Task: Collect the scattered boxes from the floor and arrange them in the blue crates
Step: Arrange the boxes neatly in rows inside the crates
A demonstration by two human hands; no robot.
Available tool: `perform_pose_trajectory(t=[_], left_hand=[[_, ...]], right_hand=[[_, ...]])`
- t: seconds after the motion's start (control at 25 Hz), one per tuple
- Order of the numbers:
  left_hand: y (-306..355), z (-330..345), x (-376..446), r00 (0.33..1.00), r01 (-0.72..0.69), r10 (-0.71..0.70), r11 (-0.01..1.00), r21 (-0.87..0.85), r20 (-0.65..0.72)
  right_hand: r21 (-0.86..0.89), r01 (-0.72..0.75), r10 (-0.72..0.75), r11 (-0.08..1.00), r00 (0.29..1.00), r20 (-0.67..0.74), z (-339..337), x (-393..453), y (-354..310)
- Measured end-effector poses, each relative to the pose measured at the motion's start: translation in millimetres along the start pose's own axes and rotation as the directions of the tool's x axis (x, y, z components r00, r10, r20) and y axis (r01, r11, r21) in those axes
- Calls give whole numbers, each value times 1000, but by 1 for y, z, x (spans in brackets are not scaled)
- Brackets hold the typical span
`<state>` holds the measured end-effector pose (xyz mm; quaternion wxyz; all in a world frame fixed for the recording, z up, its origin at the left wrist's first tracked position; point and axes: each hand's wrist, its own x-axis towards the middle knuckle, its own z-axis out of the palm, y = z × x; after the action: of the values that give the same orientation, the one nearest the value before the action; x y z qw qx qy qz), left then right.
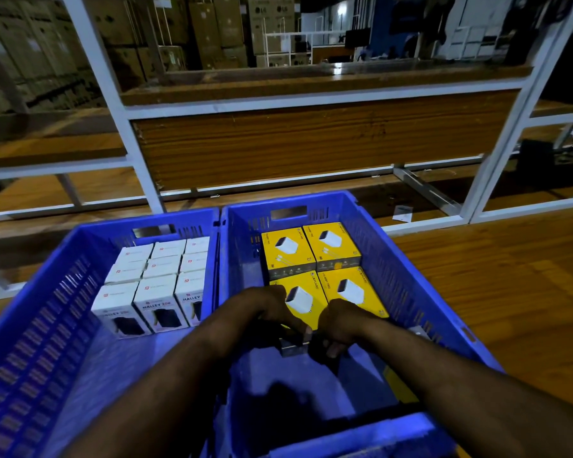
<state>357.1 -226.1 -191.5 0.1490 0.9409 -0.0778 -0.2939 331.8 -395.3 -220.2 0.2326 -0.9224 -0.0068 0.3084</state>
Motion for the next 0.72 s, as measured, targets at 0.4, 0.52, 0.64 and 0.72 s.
perform_pose_trajectory(t=[0.4, 0.52, 0.64, 0.72], left_hand=[[1, 1, 8, 1000, -2, 2, 995, -95, -1], [-4, 0, 10, 1000, -22, 21, 998, -60, -16], [-5, 1, 9, 1000, -5, 4, 999, -32, -23], [-3, 0, 4, 997, 8, -6, 1000, 25, -83]], right_hand=[[32, 104, -107, 994, 989, 103, 9, -5, -8], [96, 103, -112, 990, 989, 101, 8, -10, -9], [-18, 151, -148, 988, 983, 108, 3, -7, -5], [-90, 165, -158, 982, 984, 84, -5, -10, 0]])
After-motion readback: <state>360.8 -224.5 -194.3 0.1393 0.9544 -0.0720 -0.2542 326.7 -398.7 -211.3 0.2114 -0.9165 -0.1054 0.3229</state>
